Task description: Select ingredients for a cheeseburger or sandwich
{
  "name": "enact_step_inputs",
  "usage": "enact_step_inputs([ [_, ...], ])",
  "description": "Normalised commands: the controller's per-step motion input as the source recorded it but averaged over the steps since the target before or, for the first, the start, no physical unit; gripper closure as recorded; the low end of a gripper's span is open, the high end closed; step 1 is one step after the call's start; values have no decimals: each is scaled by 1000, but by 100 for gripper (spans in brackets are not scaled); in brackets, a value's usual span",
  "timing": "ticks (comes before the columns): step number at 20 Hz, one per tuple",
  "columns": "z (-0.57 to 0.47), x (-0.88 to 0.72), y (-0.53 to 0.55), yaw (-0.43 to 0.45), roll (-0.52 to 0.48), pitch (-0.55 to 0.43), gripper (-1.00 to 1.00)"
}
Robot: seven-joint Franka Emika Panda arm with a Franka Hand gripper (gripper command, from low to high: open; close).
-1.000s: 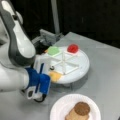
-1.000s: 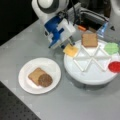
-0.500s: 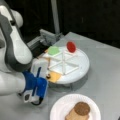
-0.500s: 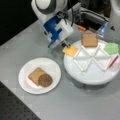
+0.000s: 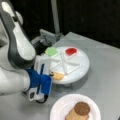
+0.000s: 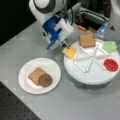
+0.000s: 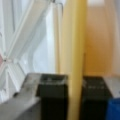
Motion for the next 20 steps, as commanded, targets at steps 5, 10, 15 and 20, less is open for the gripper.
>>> enact_step_inputs([
  [5,40,238,-136,6,110,64,100],
  [10,145,260,-161,11,94,104,100],
  [15,259,265,-183,37,82,159,100],
  [20,212,204,-169,71,45,170,100],
])
